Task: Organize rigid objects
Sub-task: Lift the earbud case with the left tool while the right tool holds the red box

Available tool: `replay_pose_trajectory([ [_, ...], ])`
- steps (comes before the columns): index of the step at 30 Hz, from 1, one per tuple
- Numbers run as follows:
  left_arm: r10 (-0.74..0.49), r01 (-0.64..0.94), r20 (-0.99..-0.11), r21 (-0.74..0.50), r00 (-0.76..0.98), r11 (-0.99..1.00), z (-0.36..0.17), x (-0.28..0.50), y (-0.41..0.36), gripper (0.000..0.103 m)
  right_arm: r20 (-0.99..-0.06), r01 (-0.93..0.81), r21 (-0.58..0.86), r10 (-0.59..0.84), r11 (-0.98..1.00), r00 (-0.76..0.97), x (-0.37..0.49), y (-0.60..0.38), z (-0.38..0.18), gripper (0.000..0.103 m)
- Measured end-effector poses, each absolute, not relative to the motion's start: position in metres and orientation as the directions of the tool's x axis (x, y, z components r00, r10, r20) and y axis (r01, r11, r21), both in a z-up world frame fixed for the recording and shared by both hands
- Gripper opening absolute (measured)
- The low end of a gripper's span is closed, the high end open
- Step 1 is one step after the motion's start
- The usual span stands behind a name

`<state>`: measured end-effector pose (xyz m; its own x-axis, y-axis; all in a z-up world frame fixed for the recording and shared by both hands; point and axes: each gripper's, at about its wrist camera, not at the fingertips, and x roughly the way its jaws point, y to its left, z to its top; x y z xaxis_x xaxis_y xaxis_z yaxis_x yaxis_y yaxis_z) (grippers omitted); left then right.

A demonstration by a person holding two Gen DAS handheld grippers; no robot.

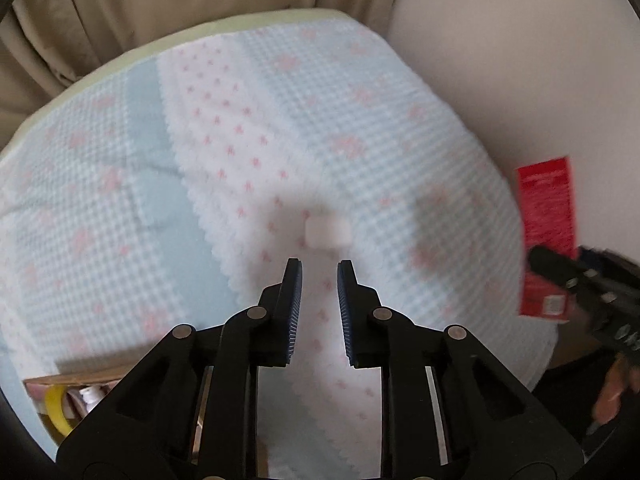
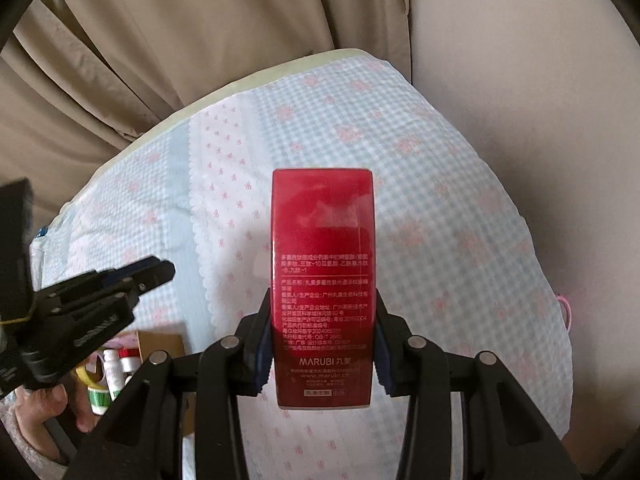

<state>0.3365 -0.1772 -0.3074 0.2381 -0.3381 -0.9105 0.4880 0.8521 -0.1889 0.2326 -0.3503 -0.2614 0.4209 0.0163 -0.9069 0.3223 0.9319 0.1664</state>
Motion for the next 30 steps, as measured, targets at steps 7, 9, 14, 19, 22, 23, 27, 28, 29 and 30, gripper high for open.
replay_pose_trajectory([
  [7, -0.302, 0.525, -0.928, -0.150, 0.217, 0.838, -0.346, 0.327, -0.205, 0.102, -0.927, 0.362, 0.175, 0.029, 0.915, 0.373, 0.211, -0.365, -0.288, 0.038],
  [9, -0.300, 0.527, -0.934, -0.157, 0.197, 0.835, -0.358, 0.330, -0.216, 0.103, -0.932, 0.376, 0.173, 0.029, 0.910, 0.360, 0.208, -0.372, -0.296, 0.038],
  [14, -0.231, 0.487, -0.956, -0.116, 0.183, 0.866, -0.398, 0.356, -0.241, 0.103, -0.941, 0.404, 0.166, 0.022, 0.900, 0.338, 0.207, -0.385, -0.315, 0.038],
  [19, -0.162, 0.462, -0.970, -0.061, 0.182, 0.885, -0.437, 0.383, -0.266, 0.103, -0.950, 0.422, 0.162, 0.025, 0.892, 0.312, 0.214, -0.399, -0.338, 0.038],
  [22, -0.156, 0.469, -0.975, -0.065, 0.159, 0.881, -0.454, 0.392, -0.277, 0.103, -0.955, 0.428, 0.162, 0.031, 0.889, 0.296, 0.220, -0.407, -0.351, 0.038],
  [23, -0.152, 0.471, -0.976, -0.062, 0.155, 0.880, -0.458, 0.394, -0.279, 0.102, -0.956, 0.430, 0.163, 0.034, 0.888, 0.292, 0.222, -0.409, -0.355, 0.038],
  [27, -0.131, 0.487, -0.984, -0.056, 0.121, 0.872, -0.478, 0.396, -0.284, 0.080, -0.959, 0.435, 0.170, 0.046, 0.884, 0.281, 0.232, -0.414, -0.367, 0.038],
  [28, -0.122, 0.490, -0.986, -0.051, 0.114, 0.870, -0.482, 0.396, -0.284, 0.077, -0.959, 0.434, 0.172, 0.049, 0.884, 0.279, 0.234, -0.416, -0.369, 0.038],
  [29, -0.129, 0.495, -0.984, -0.051, 0.125, 0.867, -0.482, 0.394, -0.284, 0.075, -0.959, 0.434, 0.173, 0.051, 0.884, 0.278, 0.236, -0.416, -0.370, 0.038],
  [30, -0.135, 0.498, -0.983, -0.056, 0.125, 0.865, -0.481, 0.394, -0.283, 0.072, -0.959, 0.432, 0.176, 0.055, 0.884, 0.277, 0.239, -0.416, -0.372, 0.038],
])
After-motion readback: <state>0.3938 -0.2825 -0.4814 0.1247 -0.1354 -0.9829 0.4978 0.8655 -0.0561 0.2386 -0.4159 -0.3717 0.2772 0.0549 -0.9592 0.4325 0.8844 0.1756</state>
